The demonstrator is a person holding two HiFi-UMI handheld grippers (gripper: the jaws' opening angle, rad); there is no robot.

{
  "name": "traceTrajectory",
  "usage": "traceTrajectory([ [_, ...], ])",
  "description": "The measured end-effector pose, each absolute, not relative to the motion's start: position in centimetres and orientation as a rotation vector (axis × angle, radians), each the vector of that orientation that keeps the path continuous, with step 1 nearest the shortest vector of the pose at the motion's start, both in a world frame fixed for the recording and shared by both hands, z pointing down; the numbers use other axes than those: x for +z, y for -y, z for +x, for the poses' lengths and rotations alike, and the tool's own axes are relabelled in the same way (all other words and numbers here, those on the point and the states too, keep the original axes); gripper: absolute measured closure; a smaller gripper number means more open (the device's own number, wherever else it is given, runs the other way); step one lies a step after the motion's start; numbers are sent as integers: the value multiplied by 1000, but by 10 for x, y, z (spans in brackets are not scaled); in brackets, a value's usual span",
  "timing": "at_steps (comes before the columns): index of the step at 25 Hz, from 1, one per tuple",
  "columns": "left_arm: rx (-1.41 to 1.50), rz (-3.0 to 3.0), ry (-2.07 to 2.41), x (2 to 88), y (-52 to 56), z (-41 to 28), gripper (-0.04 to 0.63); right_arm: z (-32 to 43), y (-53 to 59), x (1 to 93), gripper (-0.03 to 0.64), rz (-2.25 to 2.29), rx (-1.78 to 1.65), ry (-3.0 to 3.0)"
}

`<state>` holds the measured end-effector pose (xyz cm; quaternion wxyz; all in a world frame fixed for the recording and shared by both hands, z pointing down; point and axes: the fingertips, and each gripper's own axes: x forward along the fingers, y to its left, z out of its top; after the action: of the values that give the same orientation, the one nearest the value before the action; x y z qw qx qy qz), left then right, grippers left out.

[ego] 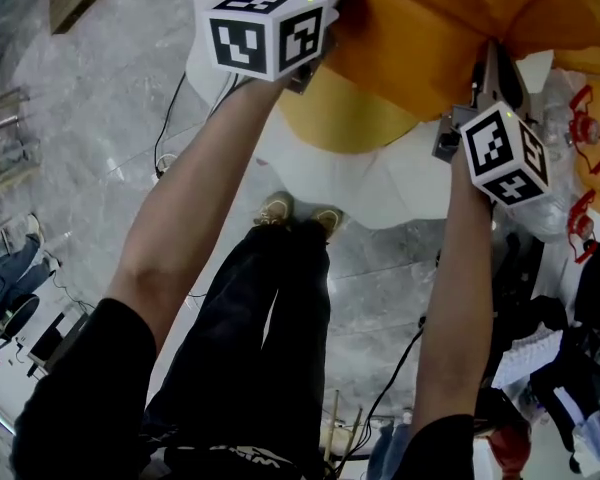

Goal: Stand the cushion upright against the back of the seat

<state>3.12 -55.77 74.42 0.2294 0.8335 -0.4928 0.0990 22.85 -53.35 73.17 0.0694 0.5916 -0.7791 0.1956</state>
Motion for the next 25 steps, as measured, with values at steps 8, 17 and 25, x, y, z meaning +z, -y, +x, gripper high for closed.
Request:
traceTrajectory([
  [8,343,2244,1396,768,537,26,529,231,510,749,586,1739,540,2291],
  [17,374,2245,1397,754,514,24,457,240,484,735,517,1760,556,2244],
  [25,436,2285,1367,733,487,26,588,229,452,722,594,1671,618,2267],
])
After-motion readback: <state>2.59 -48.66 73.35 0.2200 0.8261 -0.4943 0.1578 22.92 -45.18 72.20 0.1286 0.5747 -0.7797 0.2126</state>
